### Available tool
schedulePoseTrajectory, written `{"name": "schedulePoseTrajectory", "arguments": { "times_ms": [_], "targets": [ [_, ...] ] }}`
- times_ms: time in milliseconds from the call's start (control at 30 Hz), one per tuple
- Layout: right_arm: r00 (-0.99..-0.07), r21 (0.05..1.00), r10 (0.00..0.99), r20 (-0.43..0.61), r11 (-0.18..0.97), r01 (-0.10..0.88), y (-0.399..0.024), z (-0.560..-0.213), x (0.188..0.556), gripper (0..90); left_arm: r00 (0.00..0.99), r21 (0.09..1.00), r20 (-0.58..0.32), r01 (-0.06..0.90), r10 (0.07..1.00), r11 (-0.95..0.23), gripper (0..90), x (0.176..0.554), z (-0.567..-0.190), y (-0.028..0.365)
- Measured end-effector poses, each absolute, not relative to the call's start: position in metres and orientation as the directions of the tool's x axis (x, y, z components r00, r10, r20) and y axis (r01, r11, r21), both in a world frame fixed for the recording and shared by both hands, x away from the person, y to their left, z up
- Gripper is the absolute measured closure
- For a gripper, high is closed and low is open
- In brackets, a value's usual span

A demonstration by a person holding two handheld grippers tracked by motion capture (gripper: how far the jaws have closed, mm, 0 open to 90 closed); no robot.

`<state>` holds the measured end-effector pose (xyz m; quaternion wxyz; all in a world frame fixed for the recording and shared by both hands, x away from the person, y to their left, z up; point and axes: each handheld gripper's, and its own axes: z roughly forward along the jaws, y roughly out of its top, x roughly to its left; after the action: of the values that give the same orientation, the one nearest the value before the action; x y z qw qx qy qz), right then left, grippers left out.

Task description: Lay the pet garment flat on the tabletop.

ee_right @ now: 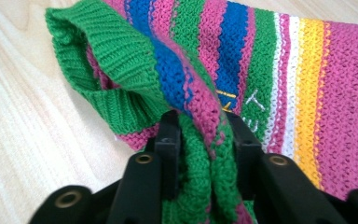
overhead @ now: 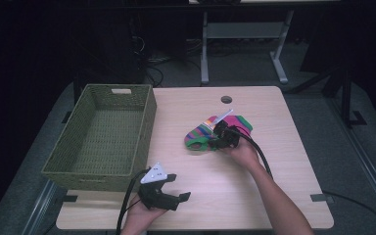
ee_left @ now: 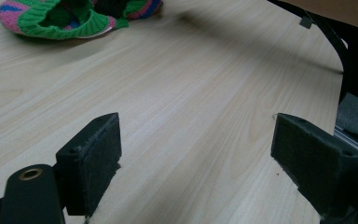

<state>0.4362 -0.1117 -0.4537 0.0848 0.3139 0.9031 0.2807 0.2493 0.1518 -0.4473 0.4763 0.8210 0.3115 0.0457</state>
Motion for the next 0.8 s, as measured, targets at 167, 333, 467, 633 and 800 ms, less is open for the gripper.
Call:
{"name": "schedulePoseTrajectory", "arguments": {
  "times_ms": [167,333,467,633,800],
  "targets": [
    [-0.791,0.549,0.611,0.03,0.652,0.523,-0.114,-0.451,0.435,72.3,0.8,0.812,-0.226,0.47,0.556,-0.346,15.7,0.25,-0.447,0.152],
    [-0.791,0.548,0.61,0.047,0.646,0.531,-0.118,-0.447,0.434,73.1,0.8,0.812,-0.225,0.47,0.557,-0.346,15.8,0.249,-0.447,0.152],
    [-0.792,0.559,0.608,0.057,0.637,0.53,-0.122,-0.441,0.433,73.7,0.799,0.812,-0.224,0.47,0.557,-0.347,15.7,0.249,-0.447,0.152],
    [-0.796,0.567,0.603,0.054,0.637,0.522,-0.128,-0.433,0.431,74.0,0.8,0.812,-0.223,0.468,0.557,-0.348,15.7,0.249,-0.447,0.152],
    [-0.794,0.592,0.604,0.07,0.615,0.521,-0.137,-0.421,0.431,74.1,0.798,0.813,-0.226,0.47,0.558,-0.343,15.8,0.249,-0.447,0.151]
  ]
}}
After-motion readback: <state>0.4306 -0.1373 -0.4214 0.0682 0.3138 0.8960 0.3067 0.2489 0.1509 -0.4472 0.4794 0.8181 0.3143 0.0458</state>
